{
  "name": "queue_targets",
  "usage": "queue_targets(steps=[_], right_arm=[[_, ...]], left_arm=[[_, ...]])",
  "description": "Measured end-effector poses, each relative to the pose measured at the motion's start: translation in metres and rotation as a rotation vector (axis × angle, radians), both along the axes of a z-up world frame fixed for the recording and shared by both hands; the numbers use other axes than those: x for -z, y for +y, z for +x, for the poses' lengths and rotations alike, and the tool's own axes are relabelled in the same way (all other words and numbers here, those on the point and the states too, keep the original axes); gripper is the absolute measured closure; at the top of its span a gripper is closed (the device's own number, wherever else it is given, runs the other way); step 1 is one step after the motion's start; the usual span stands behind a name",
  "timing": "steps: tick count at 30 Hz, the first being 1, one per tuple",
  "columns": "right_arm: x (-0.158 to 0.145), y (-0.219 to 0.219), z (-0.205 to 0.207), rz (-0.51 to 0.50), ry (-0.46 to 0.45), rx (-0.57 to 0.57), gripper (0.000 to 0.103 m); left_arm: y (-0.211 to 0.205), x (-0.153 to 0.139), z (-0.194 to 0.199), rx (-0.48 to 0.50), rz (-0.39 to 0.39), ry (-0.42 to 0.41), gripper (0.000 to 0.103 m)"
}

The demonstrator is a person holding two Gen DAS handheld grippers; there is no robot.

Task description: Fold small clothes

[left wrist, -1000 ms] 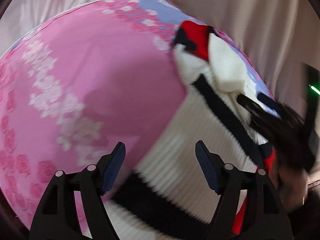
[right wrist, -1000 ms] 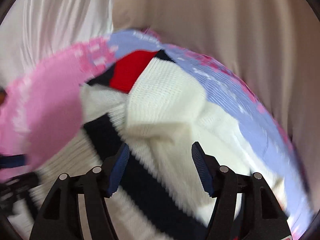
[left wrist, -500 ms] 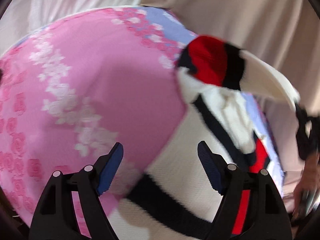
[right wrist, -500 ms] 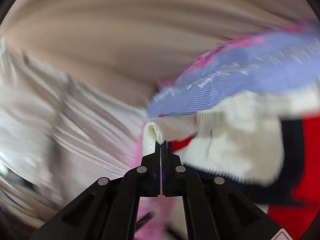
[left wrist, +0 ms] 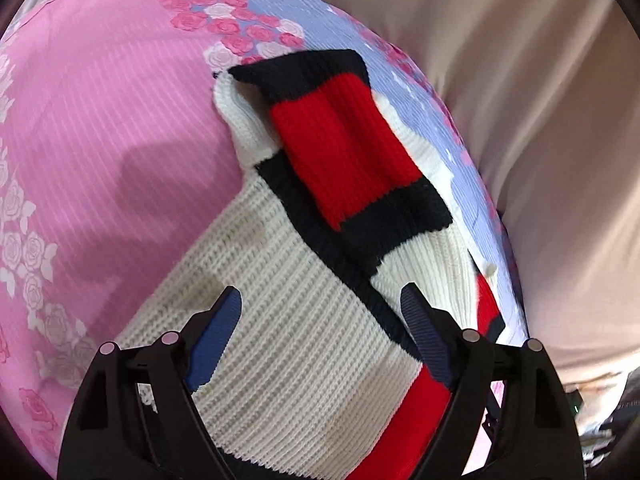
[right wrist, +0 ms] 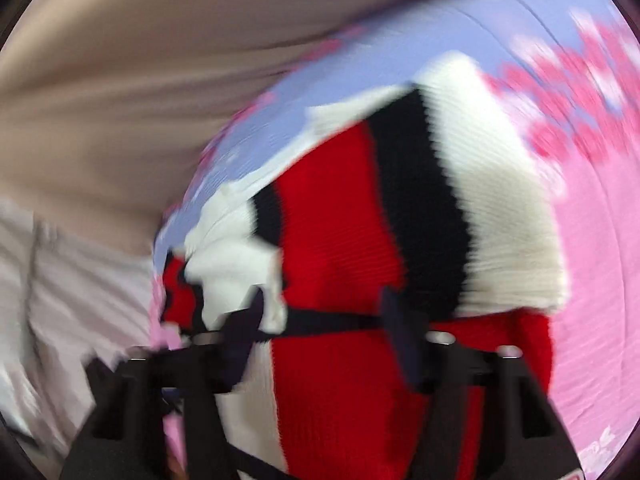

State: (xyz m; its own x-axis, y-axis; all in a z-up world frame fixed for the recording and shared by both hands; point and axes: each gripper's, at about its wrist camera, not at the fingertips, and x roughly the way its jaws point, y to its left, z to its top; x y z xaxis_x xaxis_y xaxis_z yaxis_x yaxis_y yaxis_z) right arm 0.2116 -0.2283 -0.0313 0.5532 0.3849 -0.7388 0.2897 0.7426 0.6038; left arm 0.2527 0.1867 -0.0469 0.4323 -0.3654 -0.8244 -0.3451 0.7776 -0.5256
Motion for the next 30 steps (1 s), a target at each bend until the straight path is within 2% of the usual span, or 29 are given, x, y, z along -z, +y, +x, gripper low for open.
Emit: queue_targets(steps=[1, 3, 6, 7, 8, 9, 10, 13, 16, 17, 20, 24, 25, 26, 28, 29, 30], right_arm=[[-0.001, 0.020, 0.010, -0.019, -0.011, -0.077, 0.040], [0.007, 0.044, 0.023, -0.024, 0.007, -0.158, 0.041], [0.034, 0.077, 0.048, 0.019, 0.053, -0.205, 0.045], [0.044, 0.085, 0.052, 0.034, 0.072, -0.199, 0.050], [0.049, 0.092, 0.051, 0.035, 0.076, -0.178, 0.069], [0.048, 0.094, 0.051, 0.038, 0.067, -0.166, 0.094], [0.046, 0.098, 0.054, 0.068, 0.063, -0.172, 0.094], [0.001, 0.092, 0.045, 0.090, -0.064, -0.143, 0.095], [-0.055, 0.078, 0.048, 0.037, -0.176, -0.127, 0.095], [-0.062, 0.072, 0.049, 0.010, -0.184, -0.120, 0.095], [-0.064, 0.057, 0.053, -0.059, -0.150, -0.111, 0.095], [-0.052, 0.038, 0.052, -0.087, -0.094, -0.086, 0.095], [-0.049, 0.033, 0.052, -0.080, -0.093, -0.065, 0.095], [-0.051, 0.024, 0.047, -0.066, -0.101, -0.039, 0.095], [-0.055, 0.002, 0.035, -0.048, -0.141, 0.024, 0.095], [-0.063, -0.013, 0.027, -0.059, -0.166, 0.057, 0.095], [-0.065, -0.024, 0.020, -0.069, -0.172, 0.072, 0.095]], left_arm=[[0.001, 0.000, 0.000, -0.004, 0.001, 0.000, 0.024], [0.003, -0.002, -0.003, -0.013, 0.011, -0.001, 0.023], [0.007, -0.006, -0.008, -0.021, 0.028, -0.008, 0.023], [0.009, -0.006, -0.010, -0.024, 0.031, -0.007, 0.023], [0.012, -0.005, -0.012, -0.029, 0.031, -0.003, 0.023], [0.016, -0.004, -0.013, -0.036, 0.027, 0.003, 0.023], [0.021, -0.004, -0.015, -0.046, 0.016, 0.008, 0.023], [0.037, -0.001, -0.011, -0.102, -0.067, 0.019, 0.023], [0.045, 0.005, 0.007, -0.171, -0.194, 0.031, 0.023], [0.046, 0.008, 0.016, -0.196, -0.241, 0.033, 0.023], [0.042, 0.022, 0.040, -0.248, -0.315, 0.061, 0.023], [0.041, 0.037, 0.052, -0.345, -0.339, 0.112, 0.025], [0.040, 0.034, 0.053, -0.360, -0.329, 0.112, 0.038], [0.038, 0.029, 0.055, -0.357, -0.311, 0.089, 0.060], [0.032, 0.019, 0.061, -0.322, -0.264, 0.060, 0.076], [0.026, 0.014, 0.063, -0.300, -0.230, 0.052, 0.081], [0.019, 0.012, 0.065, -0.275, -0.204, 0.053, 0.082]])
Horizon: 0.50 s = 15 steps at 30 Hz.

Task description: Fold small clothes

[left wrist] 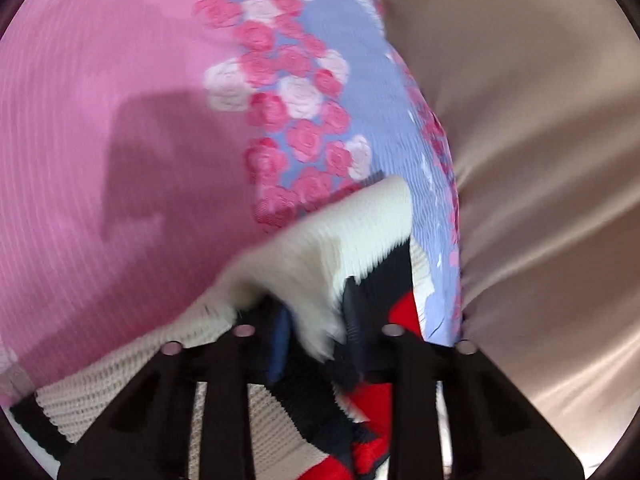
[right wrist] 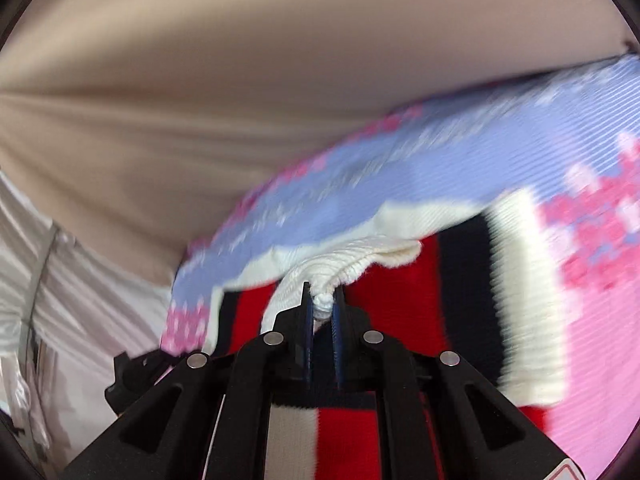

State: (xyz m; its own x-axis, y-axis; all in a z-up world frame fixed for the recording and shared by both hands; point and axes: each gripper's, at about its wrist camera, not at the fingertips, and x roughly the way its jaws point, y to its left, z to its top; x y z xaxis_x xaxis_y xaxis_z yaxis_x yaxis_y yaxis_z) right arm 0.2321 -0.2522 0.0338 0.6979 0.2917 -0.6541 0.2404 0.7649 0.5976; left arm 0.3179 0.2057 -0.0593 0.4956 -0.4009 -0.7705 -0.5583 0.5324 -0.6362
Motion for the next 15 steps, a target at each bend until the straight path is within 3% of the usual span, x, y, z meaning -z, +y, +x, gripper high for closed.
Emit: queue_targets(steps=[2, 6, 10, 12, 13, 14, 15], right_arm=[[0.012, -0.019, -0.009, -0.036, 0.035, 0.033, 0.095], [0.087, -0.040, -0.010, -0.027, 0.259, 0.026, 0.094], [0.094, -0.039, -0.015, 0.004, 0.237, 0.025, 0.084], [0.092, -0.042, -0.014, 0.016, 0.220, 0.040, 0.062], [0.094, -0.044, -0.010, 0.027, 0.210, 0.045, 0.061], [0.097, -0.044, -0.006, 0.032, 0.213, 0.038, 0.062], [0.097, -0.042, -0.001, 0.026, 0.224, 0.029, 0.079]], left_arm=[[-0.011, 0.007, 0.002, 0.040, 0.030, 0.029, 0.087], [-0.026, 0.023, -0.004, 0.039, 0.037, 0.069, 0.088], [-0.027, 0.016, -0.004, 0.054, 0.083, 0.057, 0.086], [-0.023, 0.017, 0.000, 0.040, 0.065, 0.059, 0.085], [-0.021, 0.017, 0.001, 0.037, 0.067, 0.054, 0.085], [-0.020, 0.016, 0.002, 0.041, 0.076, 0.050, 0.085], [-0.024, 0.015, 0.001, 0.048, 0.095, 0.047, 0.085]])
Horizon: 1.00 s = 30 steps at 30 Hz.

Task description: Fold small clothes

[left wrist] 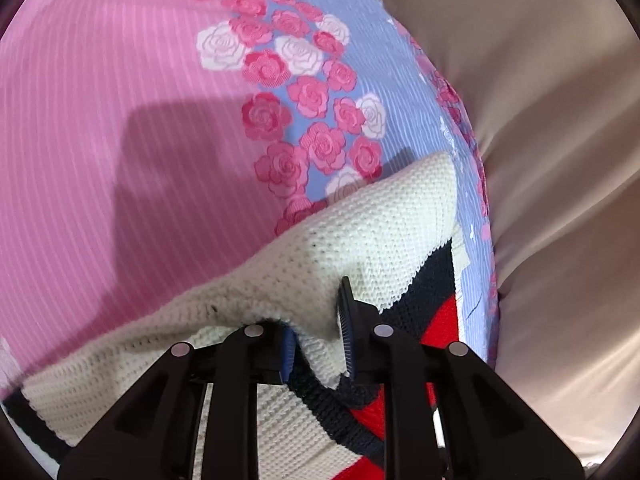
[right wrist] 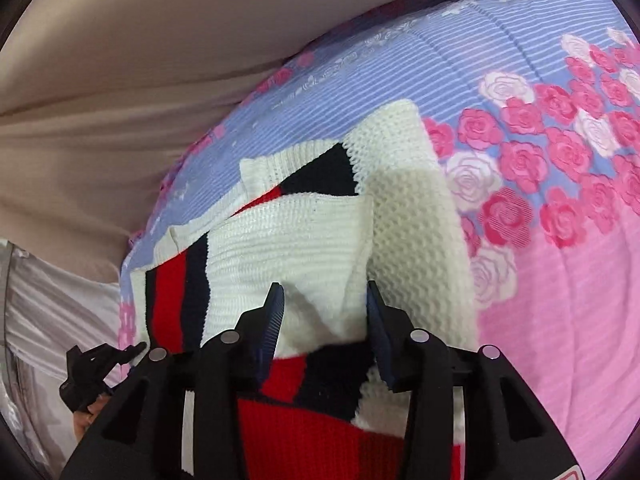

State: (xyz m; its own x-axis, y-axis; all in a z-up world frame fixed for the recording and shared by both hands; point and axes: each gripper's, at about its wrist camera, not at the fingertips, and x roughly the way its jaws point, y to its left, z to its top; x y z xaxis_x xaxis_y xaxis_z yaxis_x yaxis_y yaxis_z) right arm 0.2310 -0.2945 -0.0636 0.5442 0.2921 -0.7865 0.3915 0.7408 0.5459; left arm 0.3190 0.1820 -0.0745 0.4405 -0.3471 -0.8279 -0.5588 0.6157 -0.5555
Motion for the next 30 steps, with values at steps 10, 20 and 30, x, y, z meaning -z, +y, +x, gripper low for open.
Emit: queue_targets(steps=[10, 20, 30], right_arm=[[-0.030, -0.003, 0.010, -0.170, -0.059, -0.024, 0.095], [-0.006, -0.002, -0.001, -0.158, 0.020, -0.011, 0.092], [-0.030, 0.044, -0.152, -0.245, 0.131, -0.092, 0.056]], left_arm=[[0.006, 0.003, -0.001, 0.039, 0.079, -0.004, 0.090], [-0.001, -0.001, 0.002, 0.079, 0.142, -0.006, 0.089], [0.016, -0.027, -0.081, 0.337, 0.216, -0.051, 0.035]])
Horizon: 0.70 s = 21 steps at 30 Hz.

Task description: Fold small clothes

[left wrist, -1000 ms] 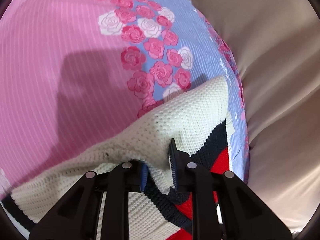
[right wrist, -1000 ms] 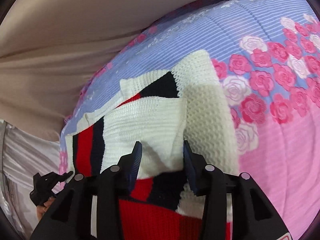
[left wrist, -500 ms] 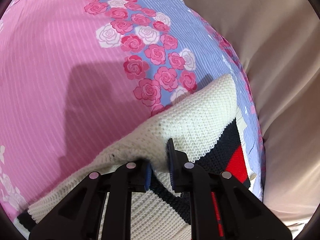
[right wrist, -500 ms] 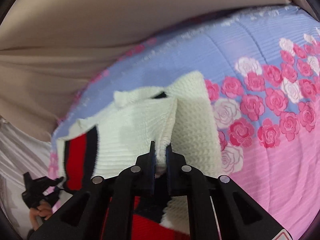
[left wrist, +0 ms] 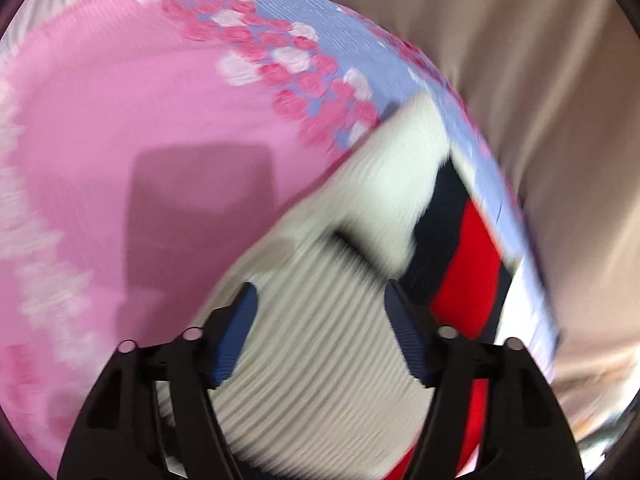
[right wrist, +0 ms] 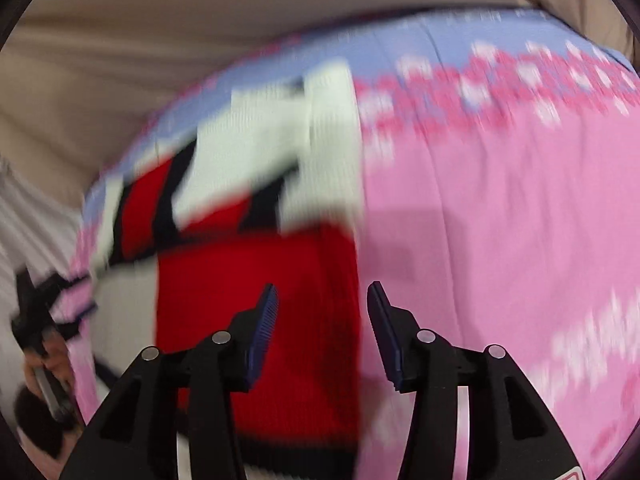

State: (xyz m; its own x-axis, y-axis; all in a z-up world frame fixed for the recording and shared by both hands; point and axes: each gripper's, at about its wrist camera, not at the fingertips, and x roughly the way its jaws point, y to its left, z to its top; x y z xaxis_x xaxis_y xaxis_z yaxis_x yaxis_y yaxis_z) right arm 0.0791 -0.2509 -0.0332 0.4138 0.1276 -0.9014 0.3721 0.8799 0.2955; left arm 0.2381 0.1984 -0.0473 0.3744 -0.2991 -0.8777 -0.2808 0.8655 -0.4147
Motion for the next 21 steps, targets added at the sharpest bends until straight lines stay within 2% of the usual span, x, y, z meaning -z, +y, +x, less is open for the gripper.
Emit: queue_targets(steps=[2, 3, 6, 8, 9, 10, 11, 14, 16, 17, 19, 20, 21], right_arm=[[0.013, 0.020, -0.045, 0.007, 0.081, -0.045, 0.056], [0.018, 0.026, -0.072, 0.013, 0.120, -0.060, 0.056], [0.026, 0.055, -0.136, 0.028, 0.209, -0.089, 0.056], [0.030, 0.071, -0.166, 0.067, 0.243, -0.089, 0.056], [0.031, 0.079, -0.176, 0.092, 0.252, -0.090, 0.055], [0.033, 0.088, -0.182, 0.100, 0.251, -0.099, 0.053], [0.032, 0.094, -0.184, 0.082, 0.238, -0.106, 0.048], [0.031, 0.107, -0.178, 0.051, 0.184, -0.087, 0.038], [0.030, 0.112, -0.173, 0.063, 0.142, -0.078, 0.037], [0.030, 0.111, -0.168, 0.079, 0.120, -0.084, 0.039], [0.031, 0.110, -0.161, 0.136, 0.078, -0.110, 0.049], [0.032, 0.107, -0.158, 0.140, 0.075, -0.129, 0.062], [0.033, 0.106, -0.155, 0.134, 0.075, -0.155, 0.085]], left_arm=[[0.016, 0.000, -0.046, 0.052, 0.082, 0.032, 0.027], [0.022, 0.001, -0.062, 0.059, 0.092, 0.044, 0.026], [0.053, 0.010, -0.122, 0.052, 0.088, 0.115, 0.026], [0.070, 0.016, -0.148, 0.018, 0.054, 0.139, 0.024], [0.076, 0.016, -0.158, 0.009, 0.022, 0.115, 0.023], [0.080, 0.015, -0.166, 0.002, 0.014, 0.102, 0.017], [0.081, 0.016, -0.171, 0.002, 0.007, 0.099, 0.016], [0.074, 0.015, -0.180, 0.030, 0.011, 0.070, 0.015], [0.071, 0.013, -0.185, 0.057, -0.019, 0.076, 0.017], [0.064, 0.013, -0.185, 0.061, -0.048, 0.080, 0.024], [0.057, 0.012, -0.189, 0.050, -0.049, 0.071, 0.033], [0.053, 0.011, -0.193, 0.047, -0.034, 0.057, 0.045], [0.048, 0.010, -0.192, 0.036, -0.007, 0.055, 0.053]])
